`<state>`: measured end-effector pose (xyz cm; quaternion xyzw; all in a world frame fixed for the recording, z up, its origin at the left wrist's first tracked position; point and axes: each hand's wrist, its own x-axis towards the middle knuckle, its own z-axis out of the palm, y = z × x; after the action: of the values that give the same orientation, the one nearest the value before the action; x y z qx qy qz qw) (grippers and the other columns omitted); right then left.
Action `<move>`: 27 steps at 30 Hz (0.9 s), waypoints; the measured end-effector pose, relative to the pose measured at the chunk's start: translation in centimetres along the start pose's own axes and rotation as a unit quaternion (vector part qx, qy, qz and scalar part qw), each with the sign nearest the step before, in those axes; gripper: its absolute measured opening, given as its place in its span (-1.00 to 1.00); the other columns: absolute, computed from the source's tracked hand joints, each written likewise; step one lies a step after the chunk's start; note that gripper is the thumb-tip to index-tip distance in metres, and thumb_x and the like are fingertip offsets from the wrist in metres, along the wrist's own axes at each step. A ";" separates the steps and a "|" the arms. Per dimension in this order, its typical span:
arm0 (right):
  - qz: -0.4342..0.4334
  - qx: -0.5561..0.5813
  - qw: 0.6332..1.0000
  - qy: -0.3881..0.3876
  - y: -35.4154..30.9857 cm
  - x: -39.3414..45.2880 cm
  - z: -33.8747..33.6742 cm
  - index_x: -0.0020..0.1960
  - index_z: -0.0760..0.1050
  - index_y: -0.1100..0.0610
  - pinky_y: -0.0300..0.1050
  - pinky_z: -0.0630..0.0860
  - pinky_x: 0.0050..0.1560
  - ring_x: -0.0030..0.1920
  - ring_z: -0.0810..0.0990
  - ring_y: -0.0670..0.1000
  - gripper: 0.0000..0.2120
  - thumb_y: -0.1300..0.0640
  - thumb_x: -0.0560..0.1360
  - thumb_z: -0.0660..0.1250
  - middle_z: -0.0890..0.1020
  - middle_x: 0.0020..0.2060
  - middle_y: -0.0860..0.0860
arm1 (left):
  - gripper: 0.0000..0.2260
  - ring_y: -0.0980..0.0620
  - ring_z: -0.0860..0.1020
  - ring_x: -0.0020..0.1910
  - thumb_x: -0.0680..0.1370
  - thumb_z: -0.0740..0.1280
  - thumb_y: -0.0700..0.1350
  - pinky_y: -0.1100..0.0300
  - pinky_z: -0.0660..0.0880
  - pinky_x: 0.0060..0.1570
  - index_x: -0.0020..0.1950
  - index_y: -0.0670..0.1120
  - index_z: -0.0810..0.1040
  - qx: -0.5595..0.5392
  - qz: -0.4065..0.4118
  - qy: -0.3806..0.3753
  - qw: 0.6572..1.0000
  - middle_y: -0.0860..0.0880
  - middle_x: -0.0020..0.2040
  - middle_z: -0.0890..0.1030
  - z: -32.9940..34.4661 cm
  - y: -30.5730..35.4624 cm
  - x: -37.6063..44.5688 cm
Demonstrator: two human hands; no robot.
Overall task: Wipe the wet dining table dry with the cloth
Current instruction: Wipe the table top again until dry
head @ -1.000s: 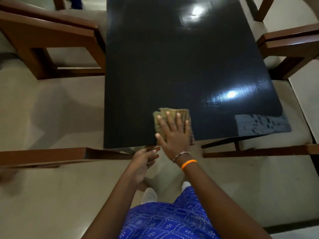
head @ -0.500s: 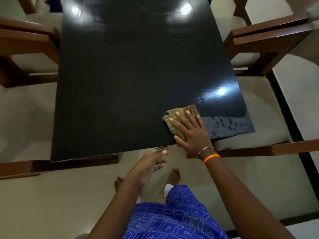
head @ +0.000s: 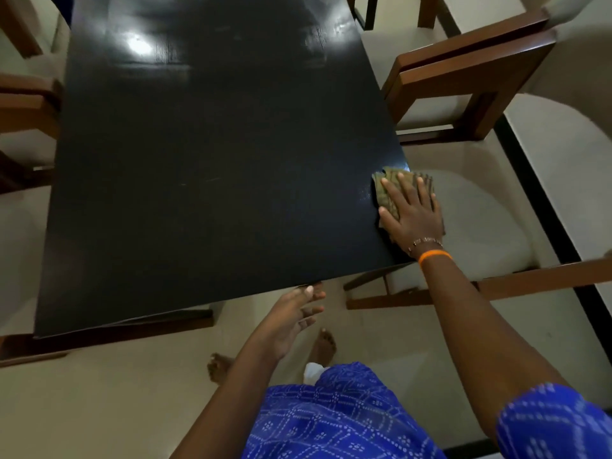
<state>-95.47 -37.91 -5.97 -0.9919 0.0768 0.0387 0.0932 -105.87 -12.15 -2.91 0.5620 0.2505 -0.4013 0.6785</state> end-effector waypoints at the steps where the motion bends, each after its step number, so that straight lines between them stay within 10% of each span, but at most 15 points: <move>1: 0.011 0.010 1.000 -0.005 -0.2 1.3 0.0 0.48 0.07 -0.21 0.20 0.05 0.46 0.53 -0.01 0.12 -0.44 -0.20 0.50 0.08 0.12 0.52 -0.08 | -0.75 0.00 0.52 0.09 0.61 0.12 -0.07 0.07 0.41 0.18 0.22 -0.04 0.49 -0.001 -0.003 0.005 1.000 0.00 0.12 0.58 -0.1 -0.1 0.1; 14: 0.050 0.049 0.997 0.032 1.1 -7.0 0.7 0.46 0.18 -0.15 0.14 0.24 0.34 0.52 0.10 0.13 -0.42 -0.21 0.45 0.02 0.20 0.51 -0.05 | -0.76 0.07 0.50 -0.04 0.62 0.09 -0.11 0.21 0.41 -0.03 0.17 -0.01 0.51 -0.033 -0.003 0.010 0.999 0.04 0.02 0.57 -0.6 -0.8 0.4; 19: 0.103 0.039 0.993 0.038 -1.8 -10.2 1.8 0.49 0.14 -0.04 0.25 -0.07 0.46 0.53 0.02 0.19 -0.32 -0.19 0.39 -0.06 0.14 0.52 0.05 | -0.78 0.08 0.50 -0.05 0.61 0.12 -0.13 0.21 0.42 -0.02 0.13 0.01 0.52 -0.022 -0.005 -0.004 1.000 0.04 0.01 0.57 -2.3 -1.0 -0.1; 27: -0.053 0.020 0.998 -0.013 -14.8 -12.8 4.0 0.48 0.17 0.06 0.33 -0.08 0.39 0.48 0.09 0.31 -0.20 -0.05 0.29 0.29 0.20 0.49 0.17 | -0.77 0.04 0.52 0.06 0.60 0.16 -0.10 0.21 0.44 -0.08 0.18 0.04 0.53 -0.021 -0.020 0.011 1.000 0.04 0.10 0.57 -9.1 -2.4 -2.5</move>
<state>-105.98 -20.92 -6.11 -0.9919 0.0235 0.0450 0.1161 -108.21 -2.84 -4.47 0.5469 0.2772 -0.4033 0.6792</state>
